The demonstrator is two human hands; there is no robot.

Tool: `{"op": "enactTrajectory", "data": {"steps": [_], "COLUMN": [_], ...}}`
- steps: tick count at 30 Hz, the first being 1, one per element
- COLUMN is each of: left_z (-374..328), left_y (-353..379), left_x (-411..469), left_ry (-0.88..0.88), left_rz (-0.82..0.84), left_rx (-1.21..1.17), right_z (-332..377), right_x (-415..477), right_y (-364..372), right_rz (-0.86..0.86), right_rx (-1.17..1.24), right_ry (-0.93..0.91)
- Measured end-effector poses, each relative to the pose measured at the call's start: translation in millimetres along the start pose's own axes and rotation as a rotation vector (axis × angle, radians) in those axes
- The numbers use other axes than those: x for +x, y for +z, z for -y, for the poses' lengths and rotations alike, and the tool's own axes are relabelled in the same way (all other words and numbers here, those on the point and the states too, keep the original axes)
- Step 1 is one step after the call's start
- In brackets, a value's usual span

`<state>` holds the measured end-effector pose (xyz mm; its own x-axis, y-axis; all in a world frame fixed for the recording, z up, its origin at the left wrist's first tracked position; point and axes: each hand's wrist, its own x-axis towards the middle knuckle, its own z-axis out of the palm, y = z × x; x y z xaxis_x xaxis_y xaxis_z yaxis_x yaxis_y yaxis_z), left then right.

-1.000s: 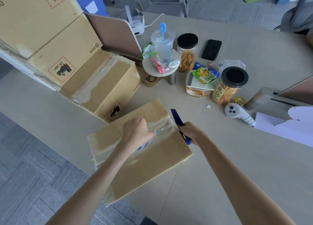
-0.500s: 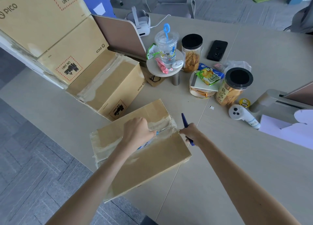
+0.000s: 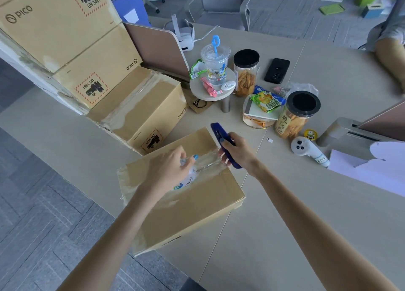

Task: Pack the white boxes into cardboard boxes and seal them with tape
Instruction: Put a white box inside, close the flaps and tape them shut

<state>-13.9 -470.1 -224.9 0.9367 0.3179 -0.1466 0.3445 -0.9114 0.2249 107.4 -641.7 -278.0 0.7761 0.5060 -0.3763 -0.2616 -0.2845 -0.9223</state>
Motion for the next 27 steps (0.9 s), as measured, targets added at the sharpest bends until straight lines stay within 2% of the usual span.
{"op": "enactTrajectory", "data": {"steps": [4, 6, 8, 16, 20, 22, 25, 26, 27], "left_z": [36, 47, 55, 65, 69, 72, 82, 88, 95], "left_y": [-11, -14, -11, 2, -7, -13, -21, -22, -23], "left_x": [-9, -13, -16, -24, -32, -36, -46, -49, -54], "left_ry": [-0.064, -0.078, -0.057, -0.006, -0.016, -0.017, -0.067, -0.06, -0.035], "left_rz": [0.296, 0.36, 0.37, 0.319, 0.249, 0.171, 0.01, 0.002, 0.04], "left_rx": [-0.658, -0.819, -0.884, -0.935, -0.859, -0.709, -0.327, -0.285, -0.365], "right_z": [1, -2, -6, -26, -22, -23, -28, -30, -27], "right_x": [-2, -4, -6, -2, -2, 0, 6, 7, 5], "right_y": [23, 36, 50, 75, 79, 80, 78, 78, 79], "right_rz": [0.028, 0.003, -0.021, -0.149, -0.184, -0.187, -0.215, -0.214, -0.208], "right_rx": [-0.095, -0.123, -0.107, -0.164, -0.226, -0.274, -0.367, -0.378, -0.379], "right_ry": [0.017, -0.007, -0.013, 0.04, 0.05, 0.06, 0.067, 0.072, 0.072]}}
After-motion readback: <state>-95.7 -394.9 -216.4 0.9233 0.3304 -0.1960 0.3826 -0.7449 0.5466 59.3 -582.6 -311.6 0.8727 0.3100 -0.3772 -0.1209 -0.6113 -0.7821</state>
